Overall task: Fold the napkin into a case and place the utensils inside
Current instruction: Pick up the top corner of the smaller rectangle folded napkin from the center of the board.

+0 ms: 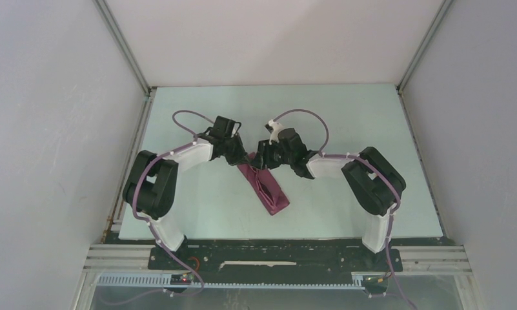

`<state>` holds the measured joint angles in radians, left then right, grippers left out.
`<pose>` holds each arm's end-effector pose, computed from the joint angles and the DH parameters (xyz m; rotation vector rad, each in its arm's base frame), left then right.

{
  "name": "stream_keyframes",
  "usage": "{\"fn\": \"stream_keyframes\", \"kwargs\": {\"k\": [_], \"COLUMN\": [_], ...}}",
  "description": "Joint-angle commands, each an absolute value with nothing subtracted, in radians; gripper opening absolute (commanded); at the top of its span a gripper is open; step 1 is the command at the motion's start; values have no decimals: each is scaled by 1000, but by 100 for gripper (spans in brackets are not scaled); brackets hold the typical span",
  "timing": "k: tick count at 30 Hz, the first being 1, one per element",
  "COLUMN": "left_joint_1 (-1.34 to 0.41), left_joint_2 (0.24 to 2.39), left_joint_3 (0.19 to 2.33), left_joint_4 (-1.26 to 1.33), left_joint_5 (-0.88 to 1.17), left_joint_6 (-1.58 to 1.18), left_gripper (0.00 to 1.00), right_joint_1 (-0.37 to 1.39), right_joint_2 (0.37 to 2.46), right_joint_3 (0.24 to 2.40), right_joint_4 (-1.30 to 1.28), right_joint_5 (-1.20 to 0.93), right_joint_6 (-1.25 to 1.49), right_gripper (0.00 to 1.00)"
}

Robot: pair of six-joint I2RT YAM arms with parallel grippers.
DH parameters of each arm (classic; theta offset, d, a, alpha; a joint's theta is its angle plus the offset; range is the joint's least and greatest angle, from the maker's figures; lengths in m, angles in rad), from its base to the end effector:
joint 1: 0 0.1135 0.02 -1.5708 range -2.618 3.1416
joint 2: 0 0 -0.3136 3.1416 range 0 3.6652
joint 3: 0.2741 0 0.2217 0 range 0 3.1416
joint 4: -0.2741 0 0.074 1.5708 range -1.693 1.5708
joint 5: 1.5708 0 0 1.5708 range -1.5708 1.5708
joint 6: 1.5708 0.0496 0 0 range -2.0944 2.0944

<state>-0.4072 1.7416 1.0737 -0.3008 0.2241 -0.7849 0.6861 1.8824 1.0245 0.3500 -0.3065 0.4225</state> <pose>0.3146 -0.1477 0.2366 -0.4105 2.6460 -0.7156 0.3055 0.2695 0.2308 -0.4871 2.1546 0.9696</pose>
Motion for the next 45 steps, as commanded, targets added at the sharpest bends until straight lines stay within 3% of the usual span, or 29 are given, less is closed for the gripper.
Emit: {"fn": "stream_keyframes", "kwargs": {"k": [1,10,23,32,45], "left_joint_1": [-398,-379,-376,-376,-376], "left_joint_2": [1724,1703,1712,1711,1713], "left_joint_3": [1072,1055,1053,1050,1050], "left_joint_4": [-272,-261,-261,-264,-263], "left_joint_5": [243,265,280,284,297], "left_joint_6": [-767,-762,-761,-759,-765], "left_gripper": [5,12,2,1,1], "right_joint_1": [695,709,694,689,719], "right_joint_2": [1901,1942,1879,1890,1930], "right_joint_3": [1038,1039,1039,1039,1067], "right_joint_4": [425,461,368,382,385], "right_joint_5": [-340,-382,-334,-358,-303], "right_joint_6": [479,495,371,352,340], "right_gripper": [58,52,62,63,48]}}
